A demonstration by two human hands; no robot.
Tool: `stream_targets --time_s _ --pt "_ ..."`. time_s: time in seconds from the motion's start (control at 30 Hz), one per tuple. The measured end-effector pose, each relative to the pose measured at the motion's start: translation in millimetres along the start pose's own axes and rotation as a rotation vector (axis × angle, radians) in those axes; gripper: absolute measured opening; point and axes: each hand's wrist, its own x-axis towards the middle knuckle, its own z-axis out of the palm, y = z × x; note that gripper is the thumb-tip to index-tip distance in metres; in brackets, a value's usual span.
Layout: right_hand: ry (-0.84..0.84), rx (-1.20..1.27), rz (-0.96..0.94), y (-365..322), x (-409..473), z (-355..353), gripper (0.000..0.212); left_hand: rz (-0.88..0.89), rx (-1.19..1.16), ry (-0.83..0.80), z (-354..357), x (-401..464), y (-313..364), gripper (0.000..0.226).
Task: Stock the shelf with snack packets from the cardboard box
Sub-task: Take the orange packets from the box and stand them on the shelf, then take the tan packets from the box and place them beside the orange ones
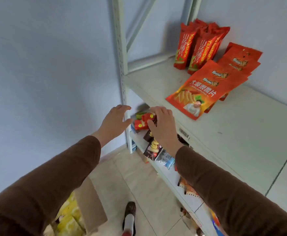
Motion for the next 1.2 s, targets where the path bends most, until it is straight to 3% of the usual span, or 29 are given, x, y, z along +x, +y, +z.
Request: stream_targets --time_s 0.23,0.43,0.6,0.73,0.87,1.2 --pt "-0.384 0.031 -0.141 -66 -103 78 0.043 -0.357 0.062 -0.037 -17 -189 -89 0.05" --pt "-0.609 0.018 -0.213 -144 -157 150 0.047 -0.603 0.109 -0.047 -51 -309 -173 0.046" --pt "-0.776 -0.007 -0.197 -216 -199 236 0.048 -0.76 0.042 -0.047 -55 -400 -291 0.054" --pt "-0.898 -0.048 -0.079 -263 -235 313 0.047 -0.816 -0.107 -0.042 -56 -449 -360 0.046" --pt "-0.996 -0.049 0.105 -283 -270 386 0.05 -0.893 -0.219 -0.14 -27 -488 -434 0.047" --pt "-1.219 0.051 0.492 -237 -360 583 0.049 -1.046 -0.355 -0.288 124 -533 -559 0.046"
